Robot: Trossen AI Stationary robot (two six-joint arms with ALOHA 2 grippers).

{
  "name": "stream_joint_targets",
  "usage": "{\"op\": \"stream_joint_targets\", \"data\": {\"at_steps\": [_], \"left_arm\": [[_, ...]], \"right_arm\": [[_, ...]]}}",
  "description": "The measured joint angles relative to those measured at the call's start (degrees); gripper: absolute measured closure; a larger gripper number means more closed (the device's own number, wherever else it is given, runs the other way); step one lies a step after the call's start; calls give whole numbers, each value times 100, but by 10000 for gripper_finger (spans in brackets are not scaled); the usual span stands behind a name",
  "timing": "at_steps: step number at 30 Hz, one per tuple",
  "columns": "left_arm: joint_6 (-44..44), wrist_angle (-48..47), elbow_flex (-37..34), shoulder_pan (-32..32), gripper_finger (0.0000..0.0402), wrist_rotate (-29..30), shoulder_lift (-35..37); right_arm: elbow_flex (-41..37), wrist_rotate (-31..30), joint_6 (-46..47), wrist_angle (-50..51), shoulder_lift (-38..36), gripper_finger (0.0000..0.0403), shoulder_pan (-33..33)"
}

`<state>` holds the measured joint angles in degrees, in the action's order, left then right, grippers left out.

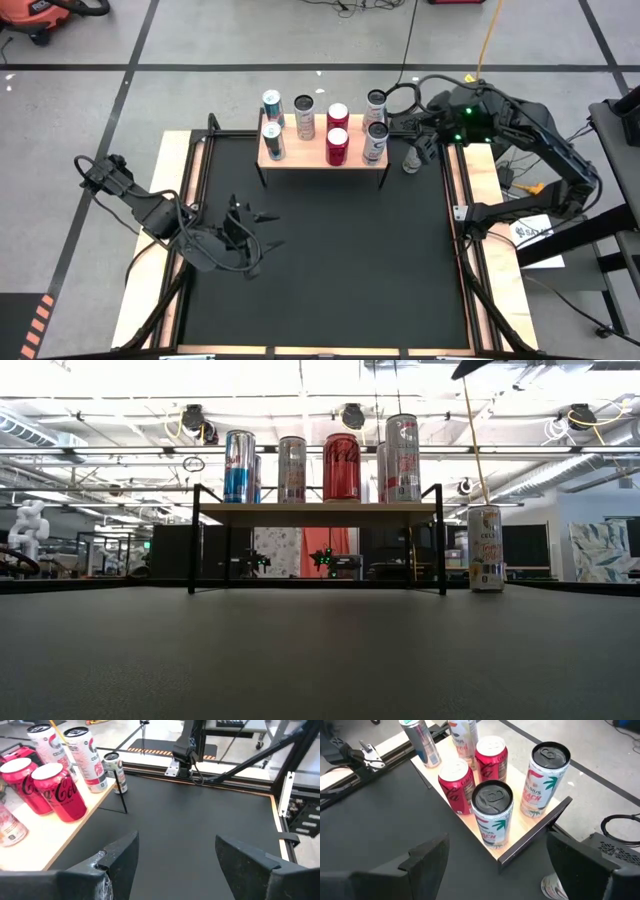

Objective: Place canned beverage on shelf
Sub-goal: Put the white orange soda can on the shelf aligned with the other white orange soda can

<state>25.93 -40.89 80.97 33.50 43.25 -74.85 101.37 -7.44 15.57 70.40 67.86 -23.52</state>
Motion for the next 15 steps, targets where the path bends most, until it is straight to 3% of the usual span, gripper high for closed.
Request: {"op": "stream_joint_targets", "data": {"at_steps": [15], "left_arm": [[71,-43,0,1,139,203,0]], "right_arm": [[1,-1,-150,5,85,85,1]]}}
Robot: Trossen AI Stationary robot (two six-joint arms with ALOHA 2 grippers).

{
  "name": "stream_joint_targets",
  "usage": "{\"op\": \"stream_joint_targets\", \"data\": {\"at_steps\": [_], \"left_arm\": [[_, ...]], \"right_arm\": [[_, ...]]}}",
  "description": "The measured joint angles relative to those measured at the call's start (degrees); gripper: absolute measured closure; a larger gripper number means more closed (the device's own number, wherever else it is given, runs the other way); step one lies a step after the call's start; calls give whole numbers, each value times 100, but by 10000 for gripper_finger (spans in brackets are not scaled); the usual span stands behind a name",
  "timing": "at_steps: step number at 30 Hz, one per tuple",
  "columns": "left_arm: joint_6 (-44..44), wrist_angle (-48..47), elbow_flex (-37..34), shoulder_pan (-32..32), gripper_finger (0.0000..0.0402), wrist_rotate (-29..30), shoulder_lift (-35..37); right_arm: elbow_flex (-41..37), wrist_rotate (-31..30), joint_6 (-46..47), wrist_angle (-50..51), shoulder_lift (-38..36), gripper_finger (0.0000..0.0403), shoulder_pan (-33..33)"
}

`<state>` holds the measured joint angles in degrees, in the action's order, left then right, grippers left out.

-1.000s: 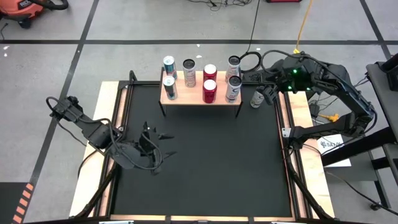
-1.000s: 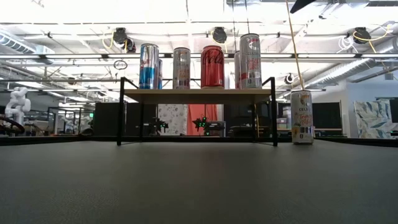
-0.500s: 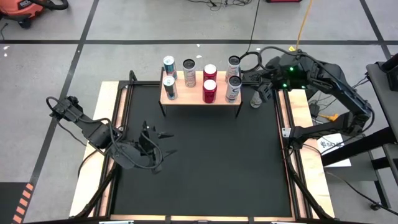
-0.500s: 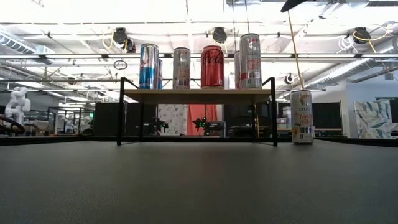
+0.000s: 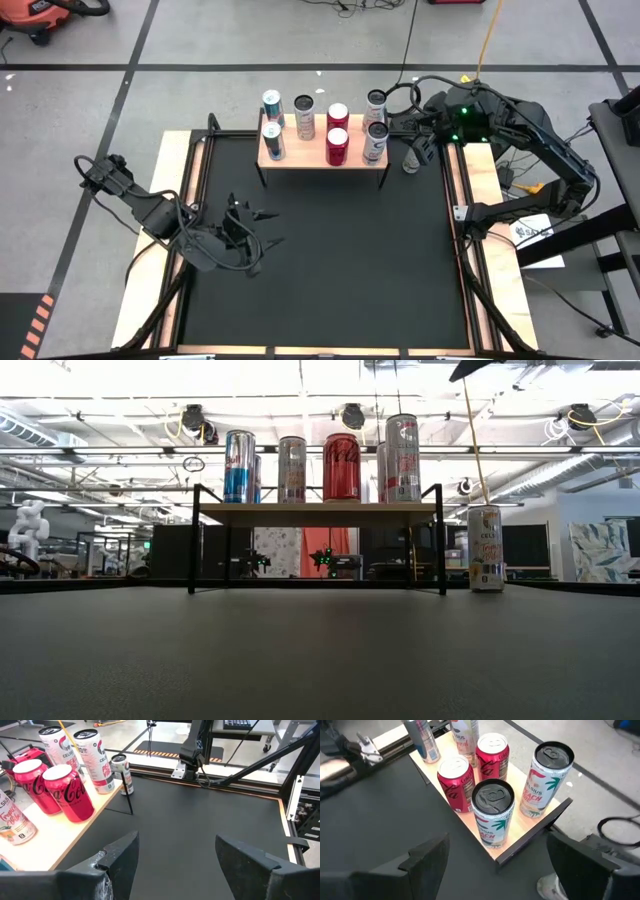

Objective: Place canned beverage on shelf
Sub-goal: Put the white orange soda can on the shelf aligned with the other white orange soda can

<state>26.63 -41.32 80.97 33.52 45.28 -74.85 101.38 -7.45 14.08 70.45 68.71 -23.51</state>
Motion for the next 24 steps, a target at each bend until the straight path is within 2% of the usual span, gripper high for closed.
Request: {"op": "stream_joint_targets", "data": {"at_steps": [6,14,24], "left_arm": [[4,43,0,0,139,2,0],[-2,146,2,0,139,87,0],[148,140,2,0,139,-23,-2]], "right_arm": [[0,3,912,-96,15,85,0],[-1,1,888,-453,37,85,-1],[-2,10,903,-252,259,85,-2]]}}
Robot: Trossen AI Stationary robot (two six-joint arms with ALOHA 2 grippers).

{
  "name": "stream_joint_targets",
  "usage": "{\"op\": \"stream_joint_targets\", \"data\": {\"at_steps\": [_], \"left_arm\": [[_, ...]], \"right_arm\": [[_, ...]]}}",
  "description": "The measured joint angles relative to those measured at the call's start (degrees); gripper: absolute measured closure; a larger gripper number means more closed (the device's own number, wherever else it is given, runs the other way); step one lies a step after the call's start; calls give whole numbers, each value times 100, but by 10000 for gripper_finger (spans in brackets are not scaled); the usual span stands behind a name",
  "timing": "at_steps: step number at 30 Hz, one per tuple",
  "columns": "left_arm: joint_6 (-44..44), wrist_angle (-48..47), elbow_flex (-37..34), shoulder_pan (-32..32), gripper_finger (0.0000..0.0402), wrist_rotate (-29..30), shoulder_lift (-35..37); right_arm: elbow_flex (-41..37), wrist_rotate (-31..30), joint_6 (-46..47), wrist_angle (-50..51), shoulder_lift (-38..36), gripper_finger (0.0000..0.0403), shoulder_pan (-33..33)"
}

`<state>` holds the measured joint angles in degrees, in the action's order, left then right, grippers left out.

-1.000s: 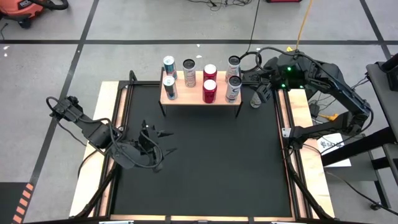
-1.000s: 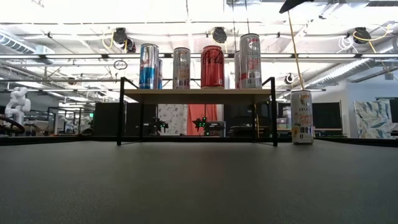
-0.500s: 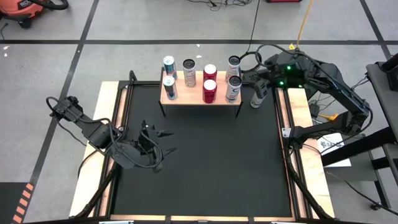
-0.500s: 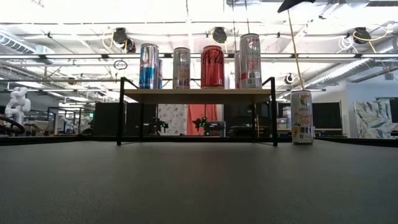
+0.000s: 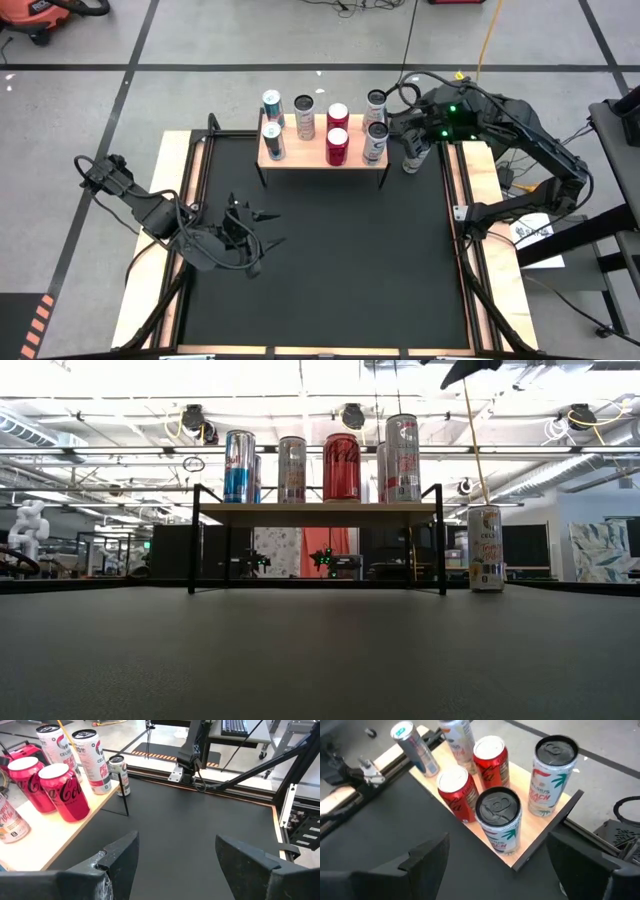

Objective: Place canned beverage on shelf
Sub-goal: Put the white orange soda can on the shelf aligned with the other white orange soda can

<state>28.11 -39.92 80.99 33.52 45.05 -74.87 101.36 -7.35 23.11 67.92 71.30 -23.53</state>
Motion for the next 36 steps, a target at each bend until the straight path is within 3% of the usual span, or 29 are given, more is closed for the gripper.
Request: {"op": "stream_joint_targets", "data": {"at_steps": [12,17,23,30,36], "left_arm": [[-193,-18,0,0,139,-161,0],[-196,-40,0,0,139,-166,0],[-163,-151,0,0,139,-167,0],[-158,-152,0,0,139,-164,0],[-158,-153,0,0,139,-163,0]], "right_arm": [[0,4,-552,-32,378,85,-11],[0,-19,-880,456,425,85,-13],[0,-672,-1186,867,390,85,-15],[2,-171,-1321,886,420,85,-13],[0,-1211,-1051,1520,450,85,-254]]}}
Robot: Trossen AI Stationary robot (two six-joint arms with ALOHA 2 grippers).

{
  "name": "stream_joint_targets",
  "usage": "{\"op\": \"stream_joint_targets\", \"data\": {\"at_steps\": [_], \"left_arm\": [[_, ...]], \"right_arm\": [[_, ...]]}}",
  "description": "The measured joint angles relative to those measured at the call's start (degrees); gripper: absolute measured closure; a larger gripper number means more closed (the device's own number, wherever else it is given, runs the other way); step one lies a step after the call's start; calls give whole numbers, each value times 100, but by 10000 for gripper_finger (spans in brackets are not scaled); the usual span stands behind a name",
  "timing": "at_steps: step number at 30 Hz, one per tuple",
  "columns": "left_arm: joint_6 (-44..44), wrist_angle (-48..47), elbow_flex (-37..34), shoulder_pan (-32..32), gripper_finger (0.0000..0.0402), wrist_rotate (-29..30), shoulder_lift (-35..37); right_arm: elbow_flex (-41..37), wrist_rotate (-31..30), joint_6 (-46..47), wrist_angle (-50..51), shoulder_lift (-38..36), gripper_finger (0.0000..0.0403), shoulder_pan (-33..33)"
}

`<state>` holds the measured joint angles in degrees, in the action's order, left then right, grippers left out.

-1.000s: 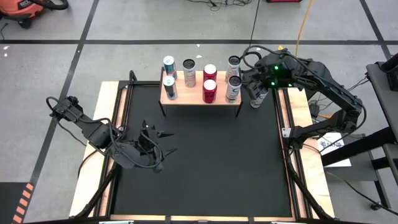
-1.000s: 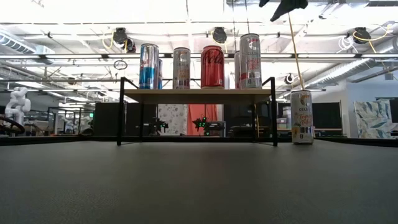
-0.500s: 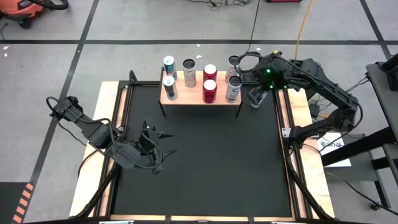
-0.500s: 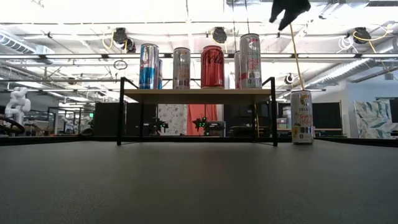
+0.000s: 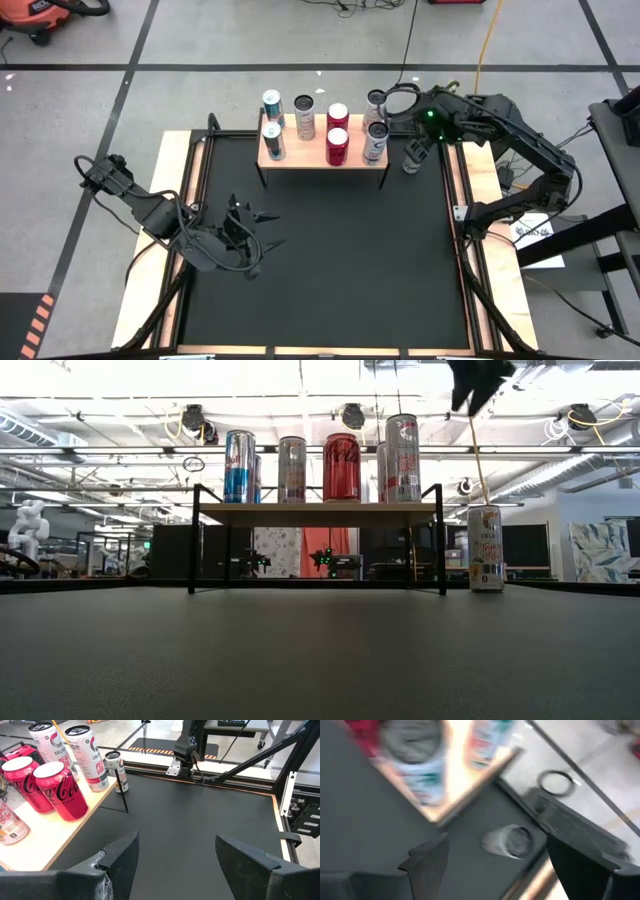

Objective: Place canned beverage on shelf
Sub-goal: Put the white orange soda can on the shelf aligned with the other white orange soda can

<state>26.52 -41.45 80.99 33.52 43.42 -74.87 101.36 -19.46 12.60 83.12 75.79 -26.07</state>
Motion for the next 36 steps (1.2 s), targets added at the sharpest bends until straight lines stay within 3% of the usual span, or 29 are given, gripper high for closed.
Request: {"op": "stream_joint_targets", "data": {"at_steps": [15,21,36], "left_arm": [[15,5,-244,0,139,-32,-7],[9,17,-247,0,139,-35,-7],[4,17,-251,0,139,-52,-7]], "right_arm": [[0,450,525,-37,-11,85,-1291],[0,472,-151,-453,-11,85,-1298],[2,312,-131,-379,54,85,-1302]]}}
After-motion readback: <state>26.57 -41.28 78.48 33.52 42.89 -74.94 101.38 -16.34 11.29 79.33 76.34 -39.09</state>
